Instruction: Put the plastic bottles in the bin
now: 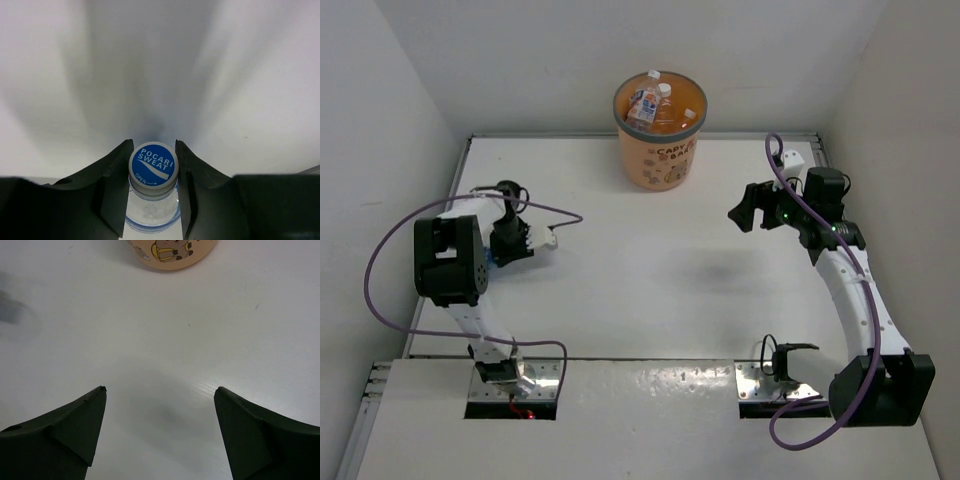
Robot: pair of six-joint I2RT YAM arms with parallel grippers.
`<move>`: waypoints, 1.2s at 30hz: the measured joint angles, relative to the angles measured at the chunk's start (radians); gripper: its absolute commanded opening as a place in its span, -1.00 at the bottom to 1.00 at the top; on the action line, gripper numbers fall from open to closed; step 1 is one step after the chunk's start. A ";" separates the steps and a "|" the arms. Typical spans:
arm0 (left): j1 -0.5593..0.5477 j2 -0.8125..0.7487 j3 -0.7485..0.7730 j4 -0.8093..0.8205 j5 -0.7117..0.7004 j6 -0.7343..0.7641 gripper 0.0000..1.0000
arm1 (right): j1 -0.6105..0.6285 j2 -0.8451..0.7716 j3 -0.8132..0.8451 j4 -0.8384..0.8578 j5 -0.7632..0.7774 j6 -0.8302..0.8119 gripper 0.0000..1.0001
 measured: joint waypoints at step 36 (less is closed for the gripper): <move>-0.475 0.467 1.183 1.345 0.715 -1.610 -1.00 | -0.047 0.012 0.000 -0.008 0.030 0.038 0.71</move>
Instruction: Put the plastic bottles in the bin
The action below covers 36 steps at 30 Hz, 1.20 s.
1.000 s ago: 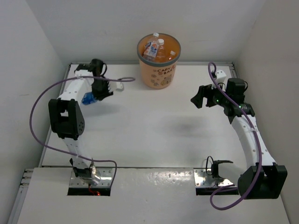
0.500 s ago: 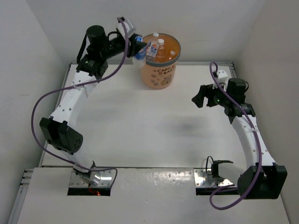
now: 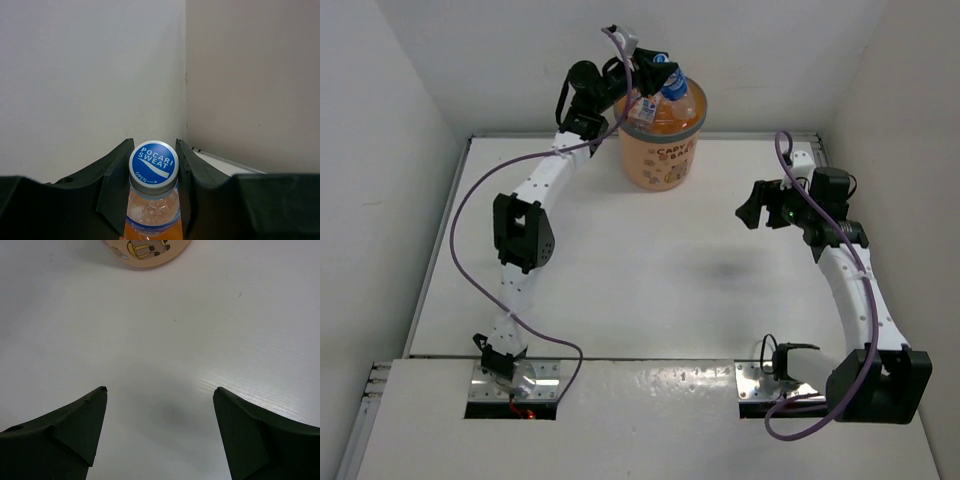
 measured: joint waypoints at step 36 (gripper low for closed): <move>0.431 -0.864 -0.854 -1.189 -0.186 0.411 1.00 | -0.048 -0.016 0.157 -0.345 0.037 -0.019 0.99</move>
